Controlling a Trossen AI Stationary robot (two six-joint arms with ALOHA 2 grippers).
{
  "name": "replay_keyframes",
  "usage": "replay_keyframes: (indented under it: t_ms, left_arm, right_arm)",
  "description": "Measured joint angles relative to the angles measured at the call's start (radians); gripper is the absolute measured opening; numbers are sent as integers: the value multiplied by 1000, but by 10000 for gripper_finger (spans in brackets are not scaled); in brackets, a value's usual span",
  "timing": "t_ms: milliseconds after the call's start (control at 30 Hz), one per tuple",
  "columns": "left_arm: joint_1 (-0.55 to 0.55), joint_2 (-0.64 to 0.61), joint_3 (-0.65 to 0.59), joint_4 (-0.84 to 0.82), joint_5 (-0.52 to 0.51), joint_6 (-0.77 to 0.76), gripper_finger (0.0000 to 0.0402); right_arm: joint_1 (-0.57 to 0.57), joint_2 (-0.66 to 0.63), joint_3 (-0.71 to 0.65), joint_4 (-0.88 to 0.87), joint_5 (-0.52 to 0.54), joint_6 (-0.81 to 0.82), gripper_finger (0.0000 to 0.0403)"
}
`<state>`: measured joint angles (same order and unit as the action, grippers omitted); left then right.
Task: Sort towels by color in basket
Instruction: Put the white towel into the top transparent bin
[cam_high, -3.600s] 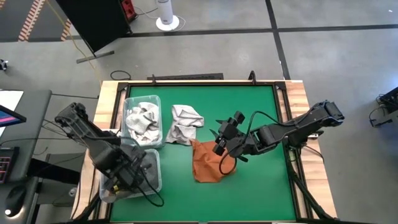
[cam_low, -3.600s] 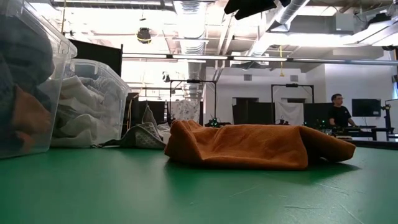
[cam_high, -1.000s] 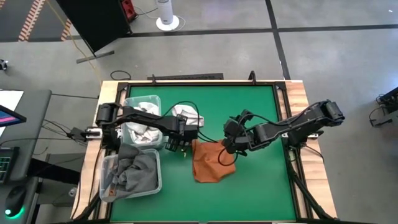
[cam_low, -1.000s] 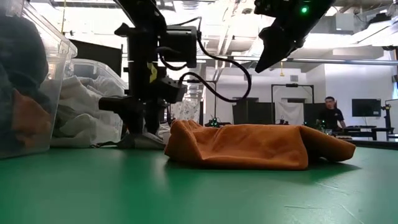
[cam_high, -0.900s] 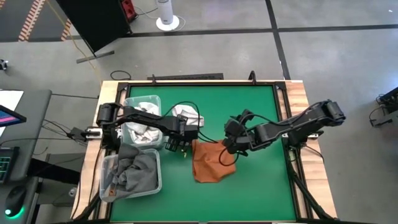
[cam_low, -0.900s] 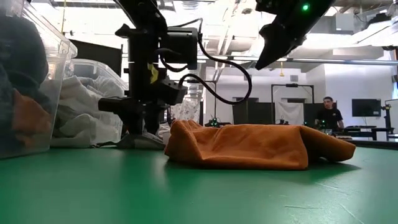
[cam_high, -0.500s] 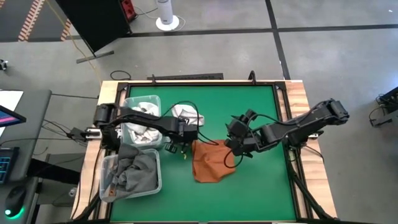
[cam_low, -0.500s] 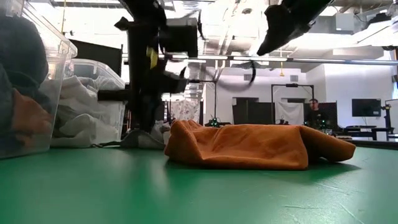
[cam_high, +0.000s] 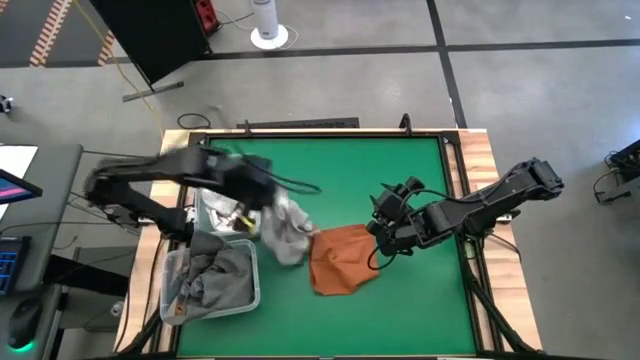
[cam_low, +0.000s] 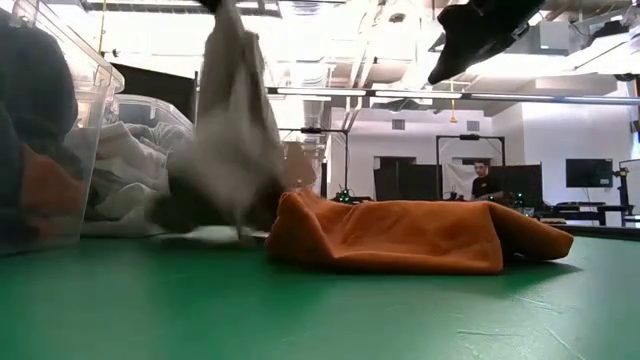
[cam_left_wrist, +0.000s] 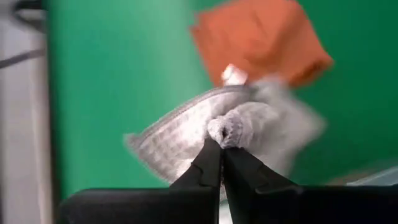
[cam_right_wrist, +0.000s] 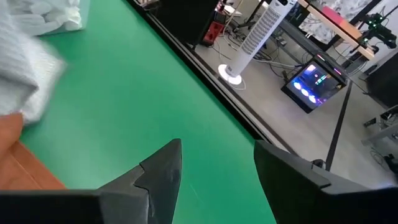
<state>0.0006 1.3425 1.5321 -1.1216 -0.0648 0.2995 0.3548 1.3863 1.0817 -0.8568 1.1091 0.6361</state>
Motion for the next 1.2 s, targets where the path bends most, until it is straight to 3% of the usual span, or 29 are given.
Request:
replay_keyframes:
  t_ms: [200,267,400,533,733,967,1200]
  left_arm:
    - [1,-194,44,-99,-332,-225,1]
    - [1,-243,52,-135,-387,-308,1]
    - [1,-339,65,-154,-398,-423,1]
    - [1,-432,66,-74,-399,-428,1]
    - [1,-550,66,96,-396,-333,0]
    - [0,-645,67,260,-231,-187,0]
    - [0,-717,67,344,-225,-119,0]
  right_arm:
    - [-4,0,0,43,1,-11,234]
    - [-4,0,0,52,1,-13,234]
    - [-4,0,0,55,0,-13,234]
    - [-4,0,0,60,0,-14,234]
    - [-4,0,0,62,0,-15,234]
    - [-4,0,0,68,0,-16,234]
    - [-4,0,0,80,0,-16,234]
